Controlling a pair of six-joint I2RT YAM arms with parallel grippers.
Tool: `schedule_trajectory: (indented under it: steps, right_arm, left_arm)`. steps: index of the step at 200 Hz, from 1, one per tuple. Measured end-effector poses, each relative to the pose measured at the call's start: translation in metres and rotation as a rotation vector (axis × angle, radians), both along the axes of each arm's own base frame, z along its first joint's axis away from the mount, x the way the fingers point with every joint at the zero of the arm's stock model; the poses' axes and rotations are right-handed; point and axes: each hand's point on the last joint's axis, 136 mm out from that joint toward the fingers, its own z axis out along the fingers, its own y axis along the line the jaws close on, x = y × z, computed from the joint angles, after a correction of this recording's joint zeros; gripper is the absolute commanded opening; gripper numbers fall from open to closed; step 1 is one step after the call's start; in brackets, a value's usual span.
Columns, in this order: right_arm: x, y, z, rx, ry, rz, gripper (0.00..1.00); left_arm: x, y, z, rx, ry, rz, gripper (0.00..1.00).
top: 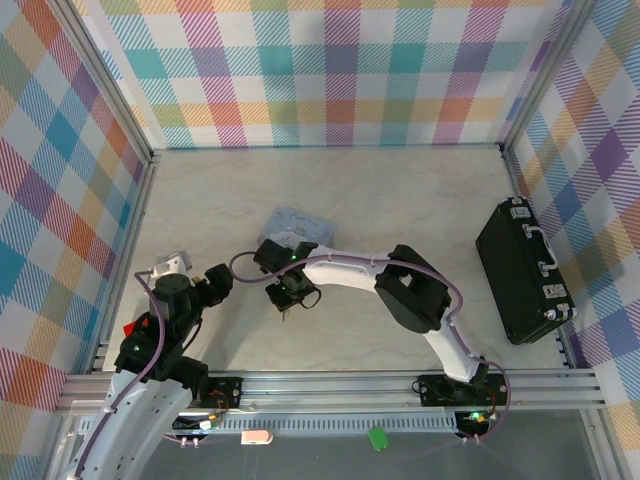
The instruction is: Unlock a padlock with a key
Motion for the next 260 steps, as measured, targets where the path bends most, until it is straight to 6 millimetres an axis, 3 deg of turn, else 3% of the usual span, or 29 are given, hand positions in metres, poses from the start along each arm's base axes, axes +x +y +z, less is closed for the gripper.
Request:
schedule_trajectory:
  steps: [33, 61, 88, 157, 209, 260]
  right_arm:
    - [-0.002, 0.004, 0.006, 0.036, -0.018, 0.002, 0.00]
    - [-0.005, -0.014, 0.014, 0.059, -0.017, -0.033, 0.00]
    - [0.003, -0.027, 0.037, 0.131, -0.022, -0.106, 0.00]
    - [0.032, -0.057, 0.088, 0.356, -0.017, -0.316, 0.00]
    - [0.036, -0.054, 0.144, 0.496, -0.085, -0.309, 0.00]
    - [0.039, -0.059, 0.160, 0.524, -0.120, -0.302, 0.00]
  left_arm:
    - [0.001, -0.001, -0.003, 0.003, 0.012, -0.001, 0.77]
    - [0.004, -0.006, -0.010, 0.001, 0.047, -0.024, 0.77]
    - [0.010, -0.018, -0.020, -0.012, 0.096, -0.072, 0.74]
    - [0.030, -0.067, -0.038, -0.107, 0.176, -0.283, 0.66]
    - [0.043, -0.105, -0.052, -0.328, 0.274, -0.349, 0.63]
    - [0.041, -0.146, -0.057, -0.560, 0.319, -0.404, 0.61]
